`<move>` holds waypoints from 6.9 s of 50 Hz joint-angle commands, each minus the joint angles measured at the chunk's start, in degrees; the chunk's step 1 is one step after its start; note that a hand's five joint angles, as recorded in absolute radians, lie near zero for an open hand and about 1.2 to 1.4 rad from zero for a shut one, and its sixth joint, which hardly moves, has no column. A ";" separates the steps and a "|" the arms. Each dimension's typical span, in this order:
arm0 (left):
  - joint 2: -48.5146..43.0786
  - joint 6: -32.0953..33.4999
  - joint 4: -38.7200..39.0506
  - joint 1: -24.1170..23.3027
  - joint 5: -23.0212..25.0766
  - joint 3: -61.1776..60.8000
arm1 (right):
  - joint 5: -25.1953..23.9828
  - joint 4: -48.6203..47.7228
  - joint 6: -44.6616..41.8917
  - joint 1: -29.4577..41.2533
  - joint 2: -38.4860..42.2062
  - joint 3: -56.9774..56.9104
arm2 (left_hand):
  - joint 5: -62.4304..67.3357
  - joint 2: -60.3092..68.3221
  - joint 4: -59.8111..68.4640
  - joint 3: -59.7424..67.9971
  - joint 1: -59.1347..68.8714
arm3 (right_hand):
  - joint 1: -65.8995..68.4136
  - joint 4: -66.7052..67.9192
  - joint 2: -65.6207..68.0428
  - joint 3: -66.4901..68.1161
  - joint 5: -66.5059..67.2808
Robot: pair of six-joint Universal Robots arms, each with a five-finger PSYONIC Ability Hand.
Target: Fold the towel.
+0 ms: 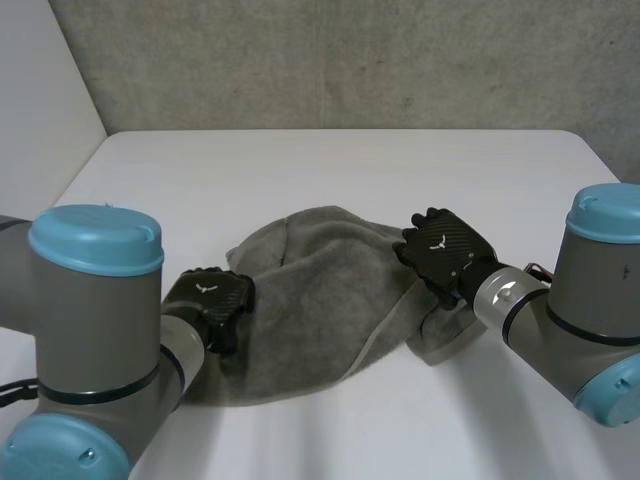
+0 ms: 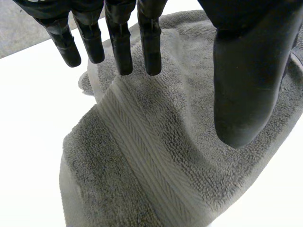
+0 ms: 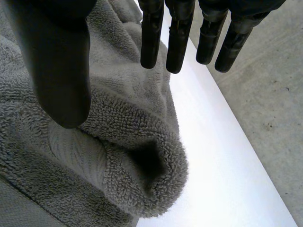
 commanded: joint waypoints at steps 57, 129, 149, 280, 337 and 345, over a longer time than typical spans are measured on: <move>-12.32 3.78 5.09 5.06 1.41 22.10 | -0.10 -0.46 -0.18 -0.01 1.18 0.26 | 53.84 54.30 -3.08 -2.85 54.17 | -3.17 -4.29 -3.42 -2.76 -2.38; -16.99 7.21 13.97 7.00 1.59 20.69 | -0.19 -0.54 -0.35 0.08 3.20 -0.26 | 53.84 54.30 -3.08 -2.85 54.17 | -4.18 -4.29 -4.43 -2.76 -3.39; -14.12 14.24 13.35 8.84 1.15 13.87 | -0.10 -0.37 -0.35 0.08 3.11 -0.09 | -15.62 -15.15 -3.08 -2.85 -15.28 | -4.18 -4.29 -4.43 -2.76 -3.39; -2.77 8.36 9.31 14.91 17.23 1.55 | -8.19 1.56 23.12 -10.12 -2.16 -2.81 | 14.50 14.96 -3.08 -2.85 14.84 | -15.45 -4.29 -15.70 -2.76 -14.66; 14.38 -7.90 3.51 9.37 0.97 11.13 | 9.21 17.65 39.29 -6.34 -17.28 -16.26 | -15.95 -15.49 -3.08 -2.85 -15.61 | -20.08 -4.29 -20.33 -2.76 -19.29; 14.11 -7.90 3.51 9.28 1.32 10.78 | 7.90 17.65 38.58 -6.25 -17.37 -16.52 | -15.61 -15.15 -3.08 -2.85 -15.28 | -20.08 -4.29 -20.33 -2.76 -19.29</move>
